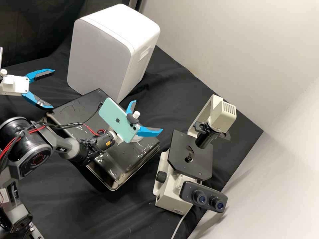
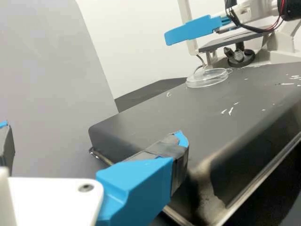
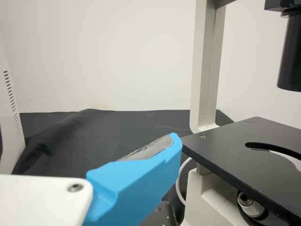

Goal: Place the petri dish on the microscope

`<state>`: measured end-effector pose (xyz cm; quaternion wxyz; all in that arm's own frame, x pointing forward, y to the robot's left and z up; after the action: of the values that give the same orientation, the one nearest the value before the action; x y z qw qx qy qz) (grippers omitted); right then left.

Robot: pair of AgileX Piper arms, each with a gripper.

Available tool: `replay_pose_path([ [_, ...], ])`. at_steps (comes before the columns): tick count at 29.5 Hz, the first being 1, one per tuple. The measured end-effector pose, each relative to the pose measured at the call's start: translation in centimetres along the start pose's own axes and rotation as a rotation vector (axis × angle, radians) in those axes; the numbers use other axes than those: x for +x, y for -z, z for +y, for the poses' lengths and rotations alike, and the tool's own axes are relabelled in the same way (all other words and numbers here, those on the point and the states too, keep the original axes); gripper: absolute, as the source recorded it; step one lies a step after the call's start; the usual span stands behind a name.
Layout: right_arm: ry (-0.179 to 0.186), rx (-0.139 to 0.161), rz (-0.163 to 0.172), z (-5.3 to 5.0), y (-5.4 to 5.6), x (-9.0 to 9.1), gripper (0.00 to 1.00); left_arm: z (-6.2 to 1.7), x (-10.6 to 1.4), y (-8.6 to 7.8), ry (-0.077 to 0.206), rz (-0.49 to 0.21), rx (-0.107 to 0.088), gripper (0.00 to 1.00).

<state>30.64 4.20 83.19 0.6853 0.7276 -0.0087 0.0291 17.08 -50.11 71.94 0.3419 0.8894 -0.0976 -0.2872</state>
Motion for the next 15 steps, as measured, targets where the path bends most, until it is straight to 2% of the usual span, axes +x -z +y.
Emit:
replay_pose_path([
  [2,0.000,0.000,0.000,0.00,0.00,0.00,1.00,-0.01,-0.01,-0.03,0.000,-0.019,0.003,1.00],
  [4,0.000,0.000,0.000,0.00,0.00,0.00,1.00,-0.02,-0.03,-0.06,0.001,-0.037,-0.004,1.00],
  [14,0.000,0.000,0.000,0.00,0.00,0.00,1.00,-0.13,-0.18,-0.25,0.015,-0.126,-0.077,1.00],
  [15,0.000,0.000,0.000,0.00,0.00,0.00,1.00,-0.14,-0.20,-0.27,0.017,-0.132,-0.080,1.00],
])
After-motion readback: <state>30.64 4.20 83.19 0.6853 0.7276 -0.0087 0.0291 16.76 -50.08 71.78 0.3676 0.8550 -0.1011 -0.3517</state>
